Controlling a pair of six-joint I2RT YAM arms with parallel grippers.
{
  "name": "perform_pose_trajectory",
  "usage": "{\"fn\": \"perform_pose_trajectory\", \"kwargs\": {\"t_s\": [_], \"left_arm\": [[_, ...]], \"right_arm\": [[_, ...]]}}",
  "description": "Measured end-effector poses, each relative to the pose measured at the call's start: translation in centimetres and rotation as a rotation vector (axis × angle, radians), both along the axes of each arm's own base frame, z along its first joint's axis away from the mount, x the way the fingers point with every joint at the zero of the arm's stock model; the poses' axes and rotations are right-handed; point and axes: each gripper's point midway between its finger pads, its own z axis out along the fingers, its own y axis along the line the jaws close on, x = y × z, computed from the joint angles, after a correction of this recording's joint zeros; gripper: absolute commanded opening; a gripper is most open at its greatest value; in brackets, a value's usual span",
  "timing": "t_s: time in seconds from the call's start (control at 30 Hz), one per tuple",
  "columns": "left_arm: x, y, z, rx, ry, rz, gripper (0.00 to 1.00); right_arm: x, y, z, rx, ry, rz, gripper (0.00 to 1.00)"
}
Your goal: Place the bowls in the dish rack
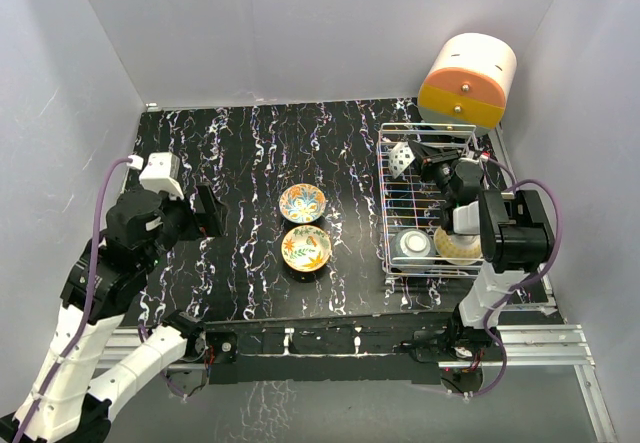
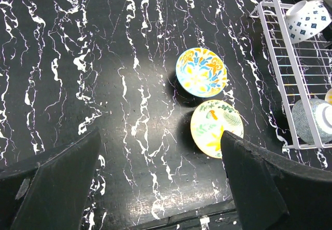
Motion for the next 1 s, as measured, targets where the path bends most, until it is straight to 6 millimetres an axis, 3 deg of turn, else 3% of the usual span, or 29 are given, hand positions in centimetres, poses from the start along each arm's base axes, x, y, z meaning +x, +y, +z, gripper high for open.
{"fn": "perform_pose_trajectory", "kwargs": {"t_s": [0.2,0.53,0.77,1.0], "left_arm": [[-0.3,0.1,0.3,-0.012,-0.011,0.002,0.97],[-0.3,-0.1,0.1,-0.024,-0.007,0.000,0.97],[-0.3,-0.4,-0.3,-0.034,0.002,-0.010,0.97],[-0.5,-0.4,-0.4,-0.045,-0.002,-0.011,0.97]], "right_arm": [[-0.7,-0.5,-0.1,-0.012,0.076,-0.029,0.20],[-2.2,-3.0,-0.5,-0.054,0.173,-0.103,0.22],[-3.0,-3.6,-1.5,-0.105,0.229,-0.099,0.36],[-4.3,-3.5,-2.9,-0.145,0.312,-0.080,0.42]]}}
